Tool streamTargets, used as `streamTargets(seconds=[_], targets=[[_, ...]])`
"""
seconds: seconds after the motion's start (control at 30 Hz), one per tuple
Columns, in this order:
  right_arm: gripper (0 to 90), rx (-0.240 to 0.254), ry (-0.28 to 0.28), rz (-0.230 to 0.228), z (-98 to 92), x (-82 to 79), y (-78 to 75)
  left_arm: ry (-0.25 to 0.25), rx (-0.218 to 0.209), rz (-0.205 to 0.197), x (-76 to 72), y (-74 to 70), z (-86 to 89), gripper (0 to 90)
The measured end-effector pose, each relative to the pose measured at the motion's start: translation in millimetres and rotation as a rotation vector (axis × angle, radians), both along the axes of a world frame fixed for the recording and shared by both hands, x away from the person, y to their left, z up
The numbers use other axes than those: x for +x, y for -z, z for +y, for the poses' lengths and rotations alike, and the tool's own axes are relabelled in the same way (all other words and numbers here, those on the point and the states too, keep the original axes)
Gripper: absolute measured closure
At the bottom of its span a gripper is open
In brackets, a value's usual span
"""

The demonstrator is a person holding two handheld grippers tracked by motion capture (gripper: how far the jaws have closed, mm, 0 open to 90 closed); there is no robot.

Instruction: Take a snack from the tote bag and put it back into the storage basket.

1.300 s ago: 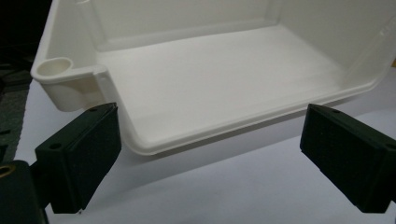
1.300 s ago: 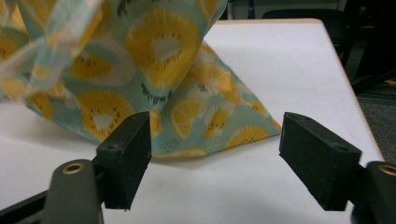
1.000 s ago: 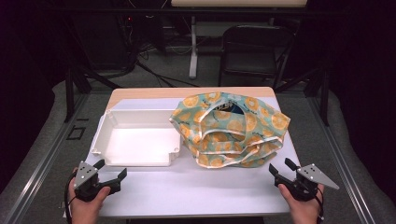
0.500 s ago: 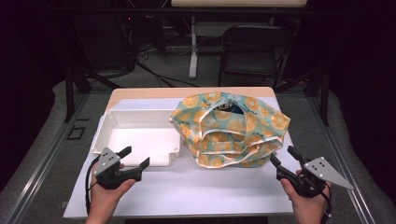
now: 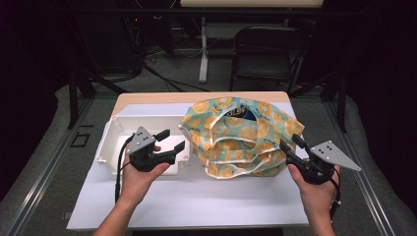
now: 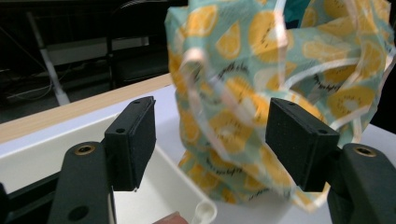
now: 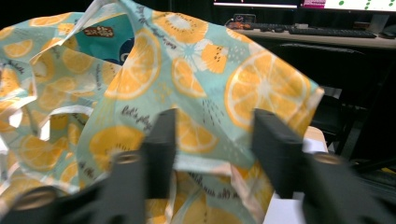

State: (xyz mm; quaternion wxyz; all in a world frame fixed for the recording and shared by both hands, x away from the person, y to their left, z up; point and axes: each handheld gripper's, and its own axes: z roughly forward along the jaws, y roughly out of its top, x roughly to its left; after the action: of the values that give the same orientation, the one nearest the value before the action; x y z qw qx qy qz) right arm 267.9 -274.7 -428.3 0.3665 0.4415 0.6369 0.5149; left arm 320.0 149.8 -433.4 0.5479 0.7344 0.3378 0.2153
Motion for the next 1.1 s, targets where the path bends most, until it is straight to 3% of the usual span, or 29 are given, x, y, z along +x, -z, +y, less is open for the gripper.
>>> streamTargets(seconds=[0.1, 0.17, 0.33, 0.4, 0.43, 0.5, 0.57, 0.67, 0.77, 0.83, 0.97, 1.03, 1.07, 1.1], targets=[[78.4, 0.000, -0.004, 0.016, 0.9, 5.3, -1.3, 0.006, 0.015, -0.002, 9.2, -2.7, -11.5, 35.3], [89.1, -0.014, -0.006, 0.019, 1.7, 8.1, -1.0, 0.011, 0.002, 0.008, 15.5, -3.3, -17.0, 39.8], [90.0, -0.026, -0.027, 0.014, 3.3, 13.3, -1.5, 0.038, -0.040, 0.033, 26.1, -7.9, -21.9, 69.5], [90.0, -0.029, -0.011, 0.007, 4.0, 13.3, -3.4, 0.034, -0.035, 0.032, 27.4, -9.2, -22.7, 82.7], [83.8, -0.025, 0.004, 0.000, 3.9, 12.9, -4.1, 0.039, -0.033, 0.031, 28.7, -10.8, -23.4, 85.2], [63.0, 0.007, 0.013, -0.013, 3.4, 12.3, -5.5, 0.062, -0.036, 0.037, 29.7, -12.2, -23.1, 88.7], [49.1, 0.043, -0.043, -0.008, 4.0, 11.6, -6.5, 0.076, -0.030, 0.032, 29.8, -12.8, -24.1, 89.1], [28.1, 0.009, -0.081, 0.011, 15.2, 11.3, -7.7, 0.083, -0.032, 0.041, 30.8, -13.2, -24.7, 89.2], [19.1, -0.027, -0.078, 0.039, 27.0, 15.7, -7.1, 0.083, -0.047, 0.041, 32.4, -13.9, -24.1, 89.1], [19.0, -0.040, -0.072, 0.045, 33.1, 19.8, -6.3, 0.082, -0.048, 0.037, 32.8, -14.9, -23.3, 89.0], [30.0, -0.085, -0.033, 0.044, 44.3, 27.2, -5.1, 0.083, -0.053, 0.037, 32.4, -16.2, -21.1, 89.0], [49.4, -0.128, 0.011, 0.048, 48.7, 30.9, -3.5, 0.083, -0.051, 0.034, 32.5, -15.9, -21.1, 89.0], [49.4, -0.128, 0.011, 0.048, 48.7, 30.9, -3.5, 0.083, -0.051, 0.034, 32.5, -15.9, -21.1, 89.1], [66.8, -0.128, 0.022, 0.046, 48.3, 33.8, -2.6, 0.087, -0.050, 0.035, 32.7, -15.9, -20.6, 89.0]])
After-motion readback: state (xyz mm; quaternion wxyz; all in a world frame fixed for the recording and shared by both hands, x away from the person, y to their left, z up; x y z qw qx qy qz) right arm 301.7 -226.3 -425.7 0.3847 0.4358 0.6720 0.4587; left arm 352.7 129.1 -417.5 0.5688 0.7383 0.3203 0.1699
